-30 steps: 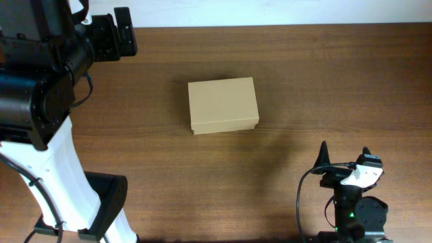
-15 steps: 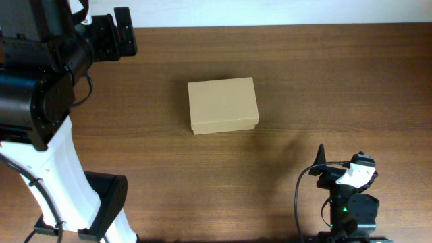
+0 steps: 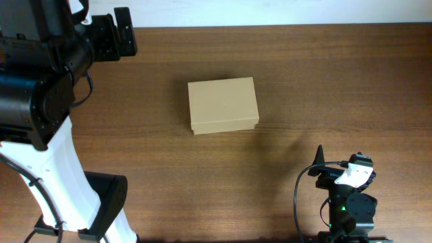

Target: Pack container

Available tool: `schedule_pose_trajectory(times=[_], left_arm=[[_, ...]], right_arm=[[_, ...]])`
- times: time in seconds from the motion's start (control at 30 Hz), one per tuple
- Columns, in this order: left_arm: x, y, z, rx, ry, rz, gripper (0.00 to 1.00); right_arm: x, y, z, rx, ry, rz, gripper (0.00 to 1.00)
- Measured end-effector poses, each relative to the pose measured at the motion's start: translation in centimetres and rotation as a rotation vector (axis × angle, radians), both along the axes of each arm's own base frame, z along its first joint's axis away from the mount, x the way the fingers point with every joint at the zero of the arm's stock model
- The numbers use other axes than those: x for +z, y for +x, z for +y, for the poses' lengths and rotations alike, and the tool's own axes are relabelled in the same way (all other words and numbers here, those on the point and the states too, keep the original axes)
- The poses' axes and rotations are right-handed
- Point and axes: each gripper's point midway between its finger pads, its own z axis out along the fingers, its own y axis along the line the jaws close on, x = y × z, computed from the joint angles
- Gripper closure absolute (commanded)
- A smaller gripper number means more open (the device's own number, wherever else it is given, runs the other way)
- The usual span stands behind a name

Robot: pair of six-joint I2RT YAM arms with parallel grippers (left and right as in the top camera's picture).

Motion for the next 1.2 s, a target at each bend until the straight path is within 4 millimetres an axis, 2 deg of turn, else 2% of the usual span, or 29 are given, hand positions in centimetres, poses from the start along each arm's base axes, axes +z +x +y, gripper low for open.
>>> schedule_pose_trajectory(times=[0.73,0.87,1.03,1.2], left_arm=[[0.0,0.0,0.0,0.0,0.0,0.0,0.0],[-0.5,-0.1,0.0,0.0,0.004,0.026,0.0],[-2.2,-2.4,0.5,0.006,0.026,0.123,0.0],[-1.1,-5.5,2.1,0.056,0.038,0.018,0.0]], right_arm=[[0.0,0.0,0.0,-0.003,-0.001,0.0,0.01],[0.0,0.0,0.0,-0.003,-0.001,0.0,0.01],[0.0,0.0,0.0,-0.003,-0.001,0.0,0.01],[0.0,0.0,-0.1,-0.003,-0.001,-0.001,0.01]])
